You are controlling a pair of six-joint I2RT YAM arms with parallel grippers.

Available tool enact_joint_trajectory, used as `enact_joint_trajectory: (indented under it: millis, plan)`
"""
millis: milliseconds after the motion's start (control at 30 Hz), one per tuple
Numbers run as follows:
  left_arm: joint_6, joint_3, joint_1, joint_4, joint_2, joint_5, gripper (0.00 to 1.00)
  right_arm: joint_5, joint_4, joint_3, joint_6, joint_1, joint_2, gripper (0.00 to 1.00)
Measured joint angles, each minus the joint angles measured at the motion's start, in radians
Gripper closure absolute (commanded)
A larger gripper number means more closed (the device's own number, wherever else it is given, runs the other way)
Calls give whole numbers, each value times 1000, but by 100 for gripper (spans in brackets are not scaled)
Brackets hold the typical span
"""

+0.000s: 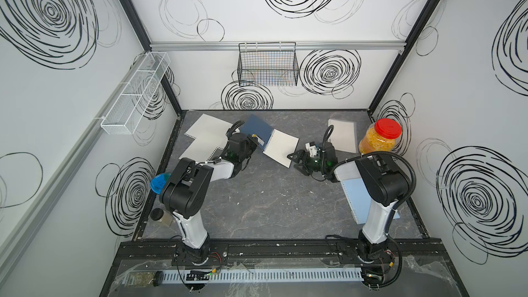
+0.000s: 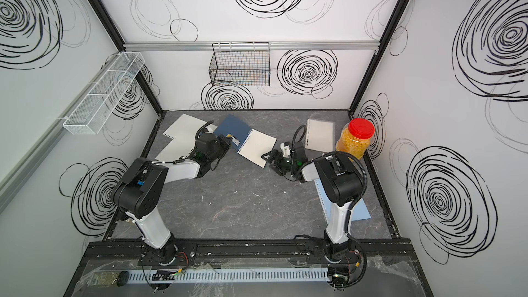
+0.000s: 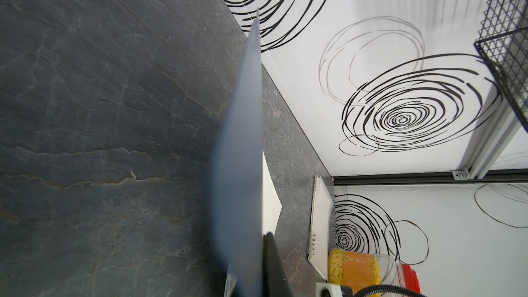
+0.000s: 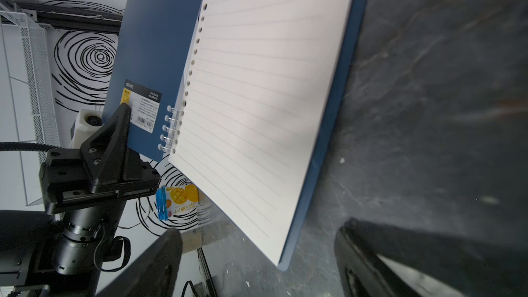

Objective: Tear off pages from different notebooks
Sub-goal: Pick up the notebook from the center of the board.

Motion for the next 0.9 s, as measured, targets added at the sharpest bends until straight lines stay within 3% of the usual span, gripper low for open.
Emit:
enact_joint_trajectory:
  millis: [200, 400, 600, 900]
  plan:
    - [-14, -3, 0, 1, 0, 0, 100, 83, 117, -51, 118, 79, 0, 15]
    - [-22, -30, 0, 2, -10, 3, 100, 115, 194, -58, 164, 42, 17, 21]
    - [-22, -51, 0, 5, -38, 9, 100, 79, 212, 23, 152, 5, 77, 33]
    - [-20, -89, 0, 18, -51, 18, 100, 19, 230, 68, 127, -2, 92, 59]
